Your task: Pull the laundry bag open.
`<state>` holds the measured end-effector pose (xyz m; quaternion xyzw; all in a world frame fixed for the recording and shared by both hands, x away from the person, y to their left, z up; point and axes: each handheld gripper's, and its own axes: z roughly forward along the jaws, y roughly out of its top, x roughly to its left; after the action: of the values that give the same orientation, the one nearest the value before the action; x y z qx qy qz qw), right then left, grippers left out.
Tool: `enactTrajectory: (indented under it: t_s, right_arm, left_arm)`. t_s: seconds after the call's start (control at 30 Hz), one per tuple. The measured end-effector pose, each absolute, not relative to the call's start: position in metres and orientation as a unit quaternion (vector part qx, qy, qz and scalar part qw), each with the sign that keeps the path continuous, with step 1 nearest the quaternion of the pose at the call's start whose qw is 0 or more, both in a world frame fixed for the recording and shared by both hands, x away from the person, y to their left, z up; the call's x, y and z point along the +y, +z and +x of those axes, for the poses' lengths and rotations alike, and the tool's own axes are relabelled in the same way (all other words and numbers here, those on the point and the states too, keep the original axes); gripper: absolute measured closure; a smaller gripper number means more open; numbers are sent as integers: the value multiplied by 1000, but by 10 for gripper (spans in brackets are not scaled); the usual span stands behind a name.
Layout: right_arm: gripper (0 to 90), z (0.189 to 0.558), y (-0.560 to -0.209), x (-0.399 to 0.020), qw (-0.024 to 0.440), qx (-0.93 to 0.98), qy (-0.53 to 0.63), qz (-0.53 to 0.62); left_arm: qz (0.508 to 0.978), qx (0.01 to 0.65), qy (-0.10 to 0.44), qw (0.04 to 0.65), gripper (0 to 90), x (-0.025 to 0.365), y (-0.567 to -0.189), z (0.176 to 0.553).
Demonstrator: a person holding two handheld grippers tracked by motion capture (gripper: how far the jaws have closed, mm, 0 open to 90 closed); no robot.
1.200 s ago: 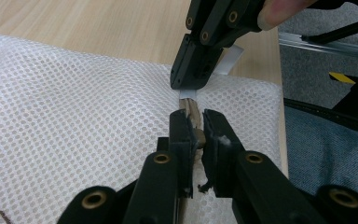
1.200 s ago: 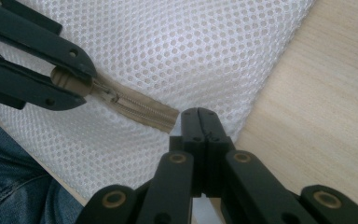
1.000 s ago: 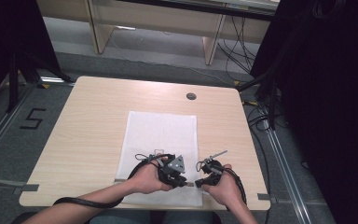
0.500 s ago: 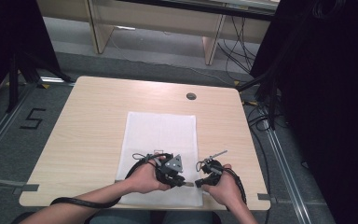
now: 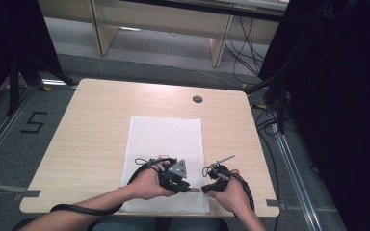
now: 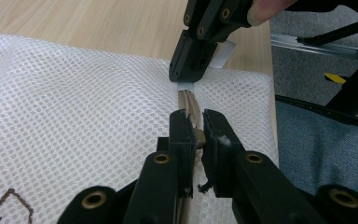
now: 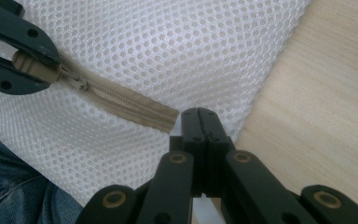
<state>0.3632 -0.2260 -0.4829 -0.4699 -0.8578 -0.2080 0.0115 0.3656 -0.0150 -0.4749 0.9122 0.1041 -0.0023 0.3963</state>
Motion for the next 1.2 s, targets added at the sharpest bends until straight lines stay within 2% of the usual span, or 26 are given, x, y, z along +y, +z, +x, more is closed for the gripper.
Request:
enactTrajectory:
  t_s: [1.2]
  right_arm:
    - [900, 361, -482, -225, 9, -853, -204, -481]
  left_arm:
    - [912, 107, 0, 395, 822, -6, -470, 364]
